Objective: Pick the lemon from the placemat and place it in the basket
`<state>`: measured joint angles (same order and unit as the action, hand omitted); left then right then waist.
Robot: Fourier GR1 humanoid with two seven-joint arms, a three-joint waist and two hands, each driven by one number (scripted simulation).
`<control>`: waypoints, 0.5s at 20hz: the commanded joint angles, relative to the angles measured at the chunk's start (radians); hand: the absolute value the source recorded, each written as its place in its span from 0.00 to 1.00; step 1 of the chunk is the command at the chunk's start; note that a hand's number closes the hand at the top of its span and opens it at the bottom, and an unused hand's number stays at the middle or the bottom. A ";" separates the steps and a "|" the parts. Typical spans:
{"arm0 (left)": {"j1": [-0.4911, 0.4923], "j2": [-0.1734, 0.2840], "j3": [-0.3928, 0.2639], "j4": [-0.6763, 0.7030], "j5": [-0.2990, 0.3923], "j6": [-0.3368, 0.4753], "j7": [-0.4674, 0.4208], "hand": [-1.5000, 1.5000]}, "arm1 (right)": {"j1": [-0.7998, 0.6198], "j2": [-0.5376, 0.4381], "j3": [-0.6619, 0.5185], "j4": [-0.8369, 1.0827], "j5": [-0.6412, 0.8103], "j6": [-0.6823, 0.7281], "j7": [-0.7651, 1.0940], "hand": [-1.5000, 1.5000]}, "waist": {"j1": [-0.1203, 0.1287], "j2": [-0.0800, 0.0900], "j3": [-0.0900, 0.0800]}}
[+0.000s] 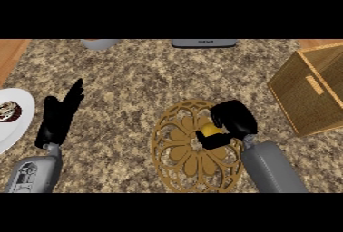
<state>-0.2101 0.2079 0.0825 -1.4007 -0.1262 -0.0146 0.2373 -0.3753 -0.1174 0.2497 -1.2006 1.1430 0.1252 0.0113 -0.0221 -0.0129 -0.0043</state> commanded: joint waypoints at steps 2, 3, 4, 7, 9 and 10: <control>0.005 -0.009 0.000 0.006 0.000 0.002 -0.007 0.50 | 0.026 0.109 -0.077 -0.179 -0.084 0.058 0.176 1.00 | 0.007 0.007 0.004; 0.016 0.000 0.000 -0.044 0.008 -0.005 0.039 0.50 | 0.073 0.113 -0.044 -0.267 -0.120 0.052 0.210 1.00 | 0.007 0.002 0.004; 0.010 0.008 0.010 0.033 -0.004 -0.006 -0.027 0.50 | -0.012 0.114 -0.063 -0.304 -0.166 0.096 0.256 1.00 | 0.005 0.006 0.003; 0.046 0.004 0.008 -0.015 0.008 -0.010 -0.018 0.50 | 0.016 0.116 -0.108 -0.488 -0.321 0.118 0.302 1.00 | -0.002 -0.003 0.004; 0.025 0.001 0.005 -0.005 0.001 -0.006 -0.011 0.50 | 0.015 0.116 -0.051 -0.590 -0.368 0.052 0.433 1.00 | 0.004 0.000 0.004; -0.014 0.014 0.021 0.011 0.006 -0.004 0.007 0.50 | -0.030 0.117 -0.098 -0.646 -0.381 0.112 0.475 1.00 | -0.002 0.002 0.004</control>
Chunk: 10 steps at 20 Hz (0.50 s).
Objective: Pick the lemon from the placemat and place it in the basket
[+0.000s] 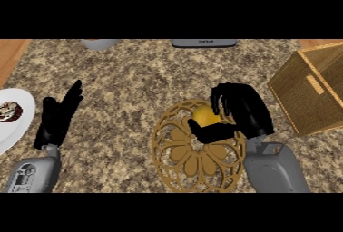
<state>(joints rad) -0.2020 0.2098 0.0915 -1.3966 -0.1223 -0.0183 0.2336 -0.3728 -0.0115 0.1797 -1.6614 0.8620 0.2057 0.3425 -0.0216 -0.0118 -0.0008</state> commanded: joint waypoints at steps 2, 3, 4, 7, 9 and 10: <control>0.008 0.007 0.011 -0.026 0.023 -0.019 0.016 0.50 | -0.074 0.011 -0.097 -0.273 -0.115 0.076 0.200 1.00 | 0.007 0.002 0.000; -0.019 -0.021 -0.007 0.004 -0.012 0.022 0.011 0.50 | -0.084 0.011 -0.076 -0.350 -0.110 0.111 0.266 1.00 | 0.000 0.003 0.000; -0.003 -0.011 -0.011 0.004 -0.006 -0.004 -0.015 0.50 | -0.197 0.011 -0.083 -0.308 -0.127 0.106 0.359 1.00 | 0.016 0.006 0.000; -0.037 -0.022 -0.024 -0.046 -0.009 0.007 0.074 0.50 | -0.235 0.011 -0.161 -0.450 -0.158 0.222 0.471 1.00 | 0.011 0.004 0.000; 0.025 0.031 0.013 -0.050 0.030 -0.055 0.026 0.50 | -0.365 -0.013 -0.240 -0.432 -0.208 0.275 0.548 1.00 | 0.022 0.006 0.000; -0.048 -0.025 -0.014 0.057 -0.034 0.022 -0.018 0.50 | -0.407 -0.019 -0.241 -0.413 -0.206 0.284 0.578 1.00 | 0.014 0.010 0.000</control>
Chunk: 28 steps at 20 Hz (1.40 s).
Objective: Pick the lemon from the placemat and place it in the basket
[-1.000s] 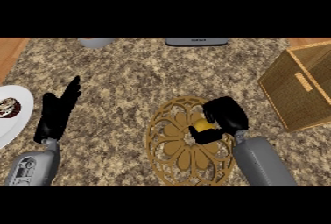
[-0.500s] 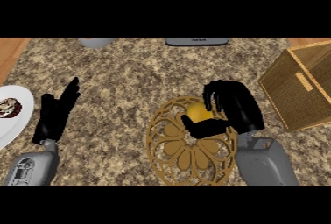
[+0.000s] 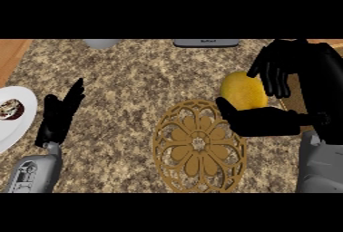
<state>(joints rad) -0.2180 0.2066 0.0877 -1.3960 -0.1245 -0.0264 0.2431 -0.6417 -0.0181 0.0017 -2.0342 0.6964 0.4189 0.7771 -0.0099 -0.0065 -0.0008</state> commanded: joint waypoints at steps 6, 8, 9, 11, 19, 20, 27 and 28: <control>-0.046 0.010 0.016 0.017 0.005 -0.013 0.023 0.50 | -0.282 -0.119 -0.169 0.051 -0.083 0.084 0.217 1.00 | 0.008 0.004 0.000; 0.034 -0.007 -0.013 -0.076 -0.001 -0.010 0.038 0.50 | -0.319 -0.231 -0.243 0.148 -0.089 0.110 0.145 1.00 | 0.017 0.003 0.001; 0.042 -0.020 -0.021 -0.053 -0.011 -0.001 0.001 0.50 | -0.371 -0.279 -0.258 0.189 -0.095 0.161 0.175 1.00 | 0.015 0.003 0.000; 0.013 -0.015 -0.015 -0.029 -0.015 0.004 0.002 0.50 | -0.307 -0.362 -0.208 0.226 -0.026 0.200 0.098 1.00 | 0.009 0.007 0.000; 0.036 -0.004 -0.013 -0.030 -0.026 -0.002 -0.021 0.50 | -0.236 -0.560 -0.230 0.454 0.056 0.185 -0.099 1.00 | 0.017 0.009 0.001; -0.012 0.004 0.028 0.006 0.020 -0.019 -0.001 0.50 | -0.272 -0.612 -0.228 0.511 0.063 0.225 -0.112 1.00 | 0.017 0.011 0.000; 0.045 -0.015 0.004 -0.002 -0.004 -0.017 -0.041 0.50 | -0.168 -0.718 -0.291 0.704 0.088 0.068 -0.394 1.00 | 0.016 0.009 0.001; 0.005 0.014 0.016 -0.042 0.012 -0.041 0.023 0.50 | -0.099 -0.739 -0.326 0.669 0.060 0.065 -0.453 1.00 | 0.011 0.007 0.001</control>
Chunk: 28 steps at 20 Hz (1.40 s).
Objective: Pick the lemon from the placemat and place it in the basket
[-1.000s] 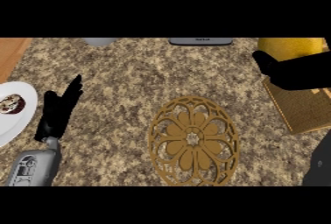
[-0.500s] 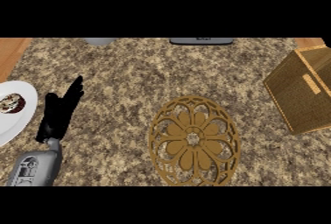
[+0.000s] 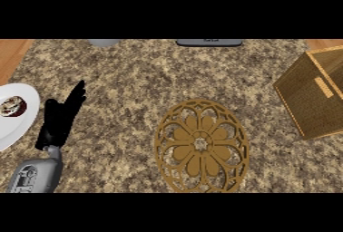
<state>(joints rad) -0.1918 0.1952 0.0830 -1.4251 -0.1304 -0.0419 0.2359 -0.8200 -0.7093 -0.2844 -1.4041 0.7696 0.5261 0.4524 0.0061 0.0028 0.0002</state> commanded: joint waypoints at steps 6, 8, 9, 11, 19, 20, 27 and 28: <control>-0.019 -0.057 -0.051 -0.046 -0.057 0.056 0.065 0.50 | 0.096 -0.041 -0.034 0.185 -0.017 -0.105 -0.267 1.00 | -0.002 -0.002 0.000; -0.041 -0.023 -0.013 -0.023 -0.020 0.019 0.047 0.50 | 0.104 -0.080 -0.043 0.347 0.010 -0.186 -0.407 1.00 | 0.006 0.002 0.000; -0.028 0.016 0.031 0.006 0.020 -0.024 0.008 0.50 | 0.055 -0.097 -0.031 0.362 0.012 -0.155 -0.394 1.00 | 0.006 0.001 0.000; -0.059 -0.024 -0.001 0.082 -0.035 0.026 -0.018 0.50 | 0.084 -0.075 -0.011 0.390 0.036 -0.199 -0.421 1.00 | -0.001 0.001 0.000; -0.076 -0.018 0.009 0.041 -0.013 0.009 0.029 0.50 | 0.050 0.047 -0.090 0.581 -0.033 -0.273 -0.373 0.00 | 0.004 0.002 0.000; -0.055 0.011 0.029 0.081 -0.003 -0.019 -0.026 0.50 | 0.058 0.018 -0.104 0.611 -0.050 -0.262 -0.431 0.00 | 0.003 0.002 0.000; -0.077 -0.017 0.014 0.085 -0.029 0.013 -0.031 0.50 | 0.017 0.029 -0.174 0.708 -0.111 -0.390 -0.541 0.00 | 0.004 0.003 0.000; -0.108 -0.004 0.031 0.111 -0.019 0.007 0.001 0.50 | 0.034 0.040 -0.192 0.689 -0.128 -0.419 -0.555 0.00 | -0.001 0.002 0.000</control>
<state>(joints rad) -0.2530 0.1869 0.0989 -1.3610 -0.1487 -0.0413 0.2250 -0.7821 -0.6897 -0.4302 -0.7360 0.6830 0.1798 -0.0583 0.0101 0.0044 0.0007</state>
